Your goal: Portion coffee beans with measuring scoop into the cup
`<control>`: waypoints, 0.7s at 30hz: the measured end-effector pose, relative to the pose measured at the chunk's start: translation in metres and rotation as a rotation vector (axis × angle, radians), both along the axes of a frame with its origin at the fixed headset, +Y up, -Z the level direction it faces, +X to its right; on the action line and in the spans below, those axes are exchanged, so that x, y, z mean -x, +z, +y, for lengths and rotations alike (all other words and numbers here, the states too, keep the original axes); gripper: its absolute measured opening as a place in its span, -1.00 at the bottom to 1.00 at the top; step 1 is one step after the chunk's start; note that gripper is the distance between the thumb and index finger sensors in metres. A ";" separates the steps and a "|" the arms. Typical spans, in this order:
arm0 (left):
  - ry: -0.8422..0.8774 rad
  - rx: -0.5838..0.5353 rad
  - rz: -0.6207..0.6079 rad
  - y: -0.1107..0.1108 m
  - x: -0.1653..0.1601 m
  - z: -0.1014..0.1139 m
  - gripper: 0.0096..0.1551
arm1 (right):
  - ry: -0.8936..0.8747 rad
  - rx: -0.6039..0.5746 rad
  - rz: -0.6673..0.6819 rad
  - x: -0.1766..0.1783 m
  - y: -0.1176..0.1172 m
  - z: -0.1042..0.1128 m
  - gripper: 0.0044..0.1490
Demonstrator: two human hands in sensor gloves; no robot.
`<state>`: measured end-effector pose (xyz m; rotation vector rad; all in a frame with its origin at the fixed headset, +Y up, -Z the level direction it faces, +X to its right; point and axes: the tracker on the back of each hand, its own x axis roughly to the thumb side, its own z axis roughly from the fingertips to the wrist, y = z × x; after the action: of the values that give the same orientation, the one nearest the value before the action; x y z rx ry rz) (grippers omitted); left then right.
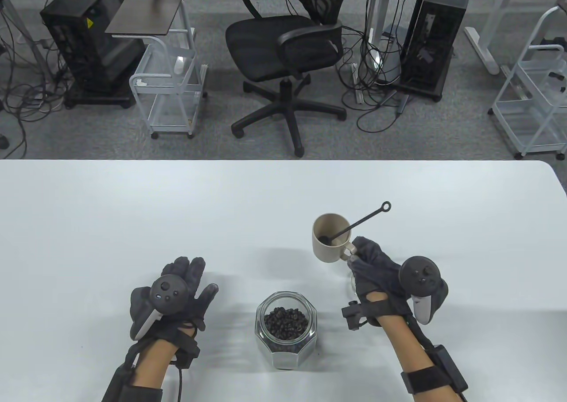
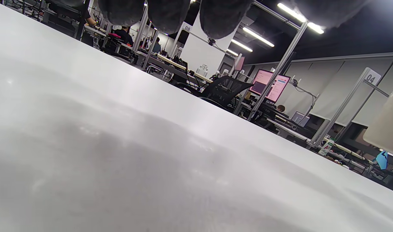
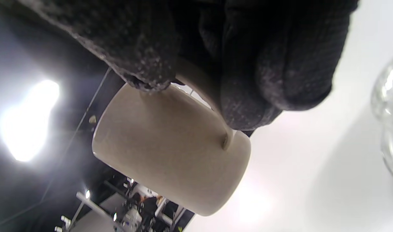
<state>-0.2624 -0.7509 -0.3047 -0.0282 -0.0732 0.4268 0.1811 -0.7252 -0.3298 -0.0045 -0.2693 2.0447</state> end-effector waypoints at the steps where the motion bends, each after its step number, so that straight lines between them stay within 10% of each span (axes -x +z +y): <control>1: 0.000 -0.001 0.001 0.000 0.000 0.000 -0.01 | 0.007 0.009 0.013 0.005 0.001 -0.002 -0.41; 21: 0.003 0.006 -0.002 0.001 -0.001 -0.001 -0.01 | 0.087 0.211 0.232 0.046 0.004 -0.038 -0.41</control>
<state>-0.2615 -0.7515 -0.3041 -0.0347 -0.0738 0.4299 0.1353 -0.7632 -0.3254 0.1153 0.0923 2.1281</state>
